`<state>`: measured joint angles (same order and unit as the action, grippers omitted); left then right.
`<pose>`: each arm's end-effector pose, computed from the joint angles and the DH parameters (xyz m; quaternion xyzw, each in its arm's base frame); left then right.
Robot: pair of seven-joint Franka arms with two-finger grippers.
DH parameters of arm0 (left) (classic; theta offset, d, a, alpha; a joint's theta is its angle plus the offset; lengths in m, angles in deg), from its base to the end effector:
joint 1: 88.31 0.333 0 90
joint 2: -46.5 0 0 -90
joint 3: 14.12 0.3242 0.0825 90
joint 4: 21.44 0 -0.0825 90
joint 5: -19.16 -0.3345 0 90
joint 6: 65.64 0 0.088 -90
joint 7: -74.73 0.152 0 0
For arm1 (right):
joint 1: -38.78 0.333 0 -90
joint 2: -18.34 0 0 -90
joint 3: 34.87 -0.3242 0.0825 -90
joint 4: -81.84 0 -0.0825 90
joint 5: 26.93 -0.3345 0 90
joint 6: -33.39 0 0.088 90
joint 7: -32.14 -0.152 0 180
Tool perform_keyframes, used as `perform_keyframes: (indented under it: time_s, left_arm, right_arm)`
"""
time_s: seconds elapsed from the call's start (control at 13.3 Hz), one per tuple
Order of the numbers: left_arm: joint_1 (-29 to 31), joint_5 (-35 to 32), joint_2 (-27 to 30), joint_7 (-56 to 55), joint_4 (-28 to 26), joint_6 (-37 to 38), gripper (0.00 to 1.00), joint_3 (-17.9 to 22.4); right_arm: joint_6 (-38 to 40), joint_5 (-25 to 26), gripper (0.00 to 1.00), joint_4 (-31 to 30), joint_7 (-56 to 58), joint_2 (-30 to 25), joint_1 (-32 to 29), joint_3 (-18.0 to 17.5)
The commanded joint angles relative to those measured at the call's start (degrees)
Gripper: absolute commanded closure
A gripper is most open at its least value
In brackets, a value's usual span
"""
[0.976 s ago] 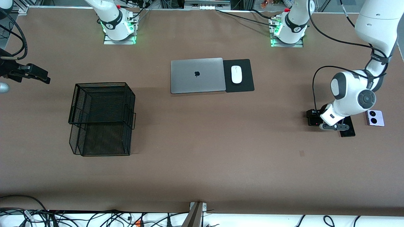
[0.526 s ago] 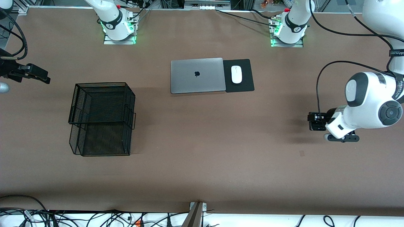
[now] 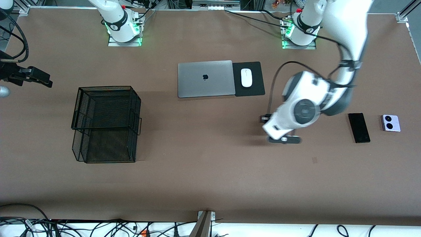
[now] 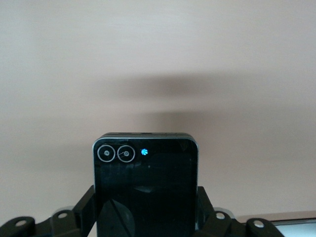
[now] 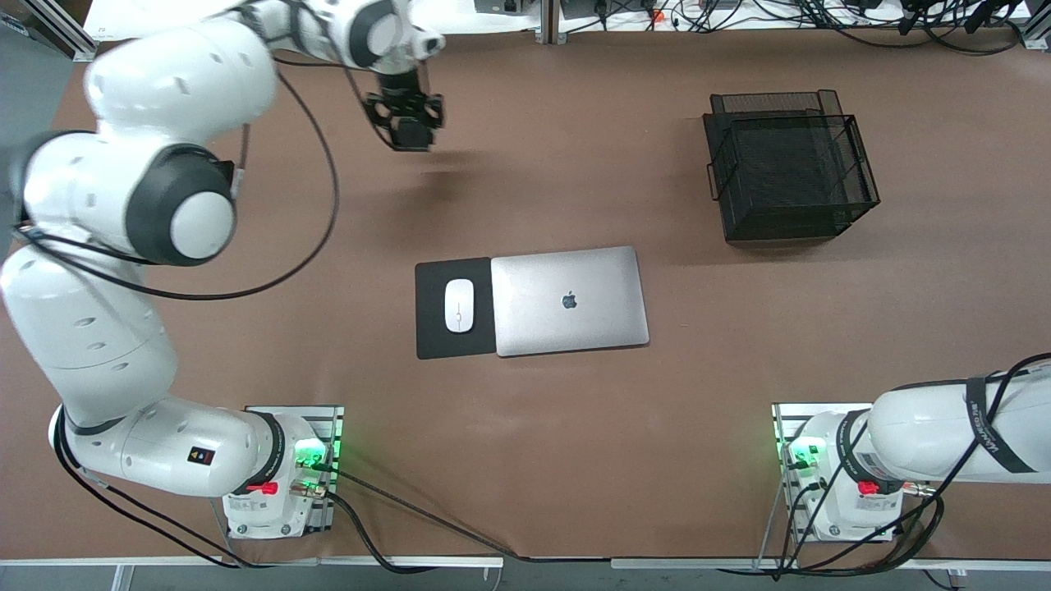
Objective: Place phones with both arms
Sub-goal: 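Carry the flip phone beside the laptop and release it with the left gripper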
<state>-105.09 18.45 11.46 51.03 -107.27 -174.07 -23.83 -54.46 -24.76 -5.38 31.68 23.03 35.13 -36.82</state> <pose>0.5769 -0.2693 0.2873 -0.9934 0.0168 0.1130 0.0042 0.5224 -0.0221 0.5629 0.9990 -0.0189 -0.0356 0.0172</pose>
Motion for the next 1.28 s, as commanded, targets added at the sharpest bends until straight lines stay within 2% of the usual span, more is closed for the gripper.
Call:
perform_keyframes:
  time_s: [0.0,0.15,0.3,0.83,0.9,0.98,1.2]
  left_arm:
    - [-6.58,0.90,-6.96,-6.23,5.85,-5.35,0.61,1.10]
    - [-11.67,0.19,-9.69,-11.95,5.24,-12.90,0.61,1.36]
    - [-14.15,0.10,-11.89,-16.79,5.14,-17.32,0.60,1.63]
    - [-16.88,-0.60,-15.59,-18.13,4.97,-21.38,0.54,1.80]
    - [-16.88,-0.69,-15.59,-18.13,4.97,-21.38,0.42,1.80]
    - [-16.88,-0.69,-15.50,-18.13,4.97,-21.29,0.00,1.80]
    - [-16.36,-0.69,-13.49,-18.57,4.97,-19.46,0.00,1.72]
  right_arm:
    - [0.05,0.03,0.00,-0.32,-0.68,-0.57,-0.39,-0.42]
    - [0.05,0.11,0.00,-0.32,-0.77,-0.57,-0.39,-0.42]
    - [-0.04,0.03,0.00,-0.32,-0.77,-0.57,-0.31,-0.42]
    - [-0.04,0.11,0.00,-0.32,-0.68,0.05,-0.13,-0.51]
    - [-0.04,0.03,0.00,-0.32,-0.59,0.05,-0.13,-0.51]
    - [-0.04,0.11,0.00,-0.32,-0.42,0.05,0.13,-0.51]
    - [-0.22,0.29,0.00,-0.40,-0.68,0.92,1.09,-0.51]
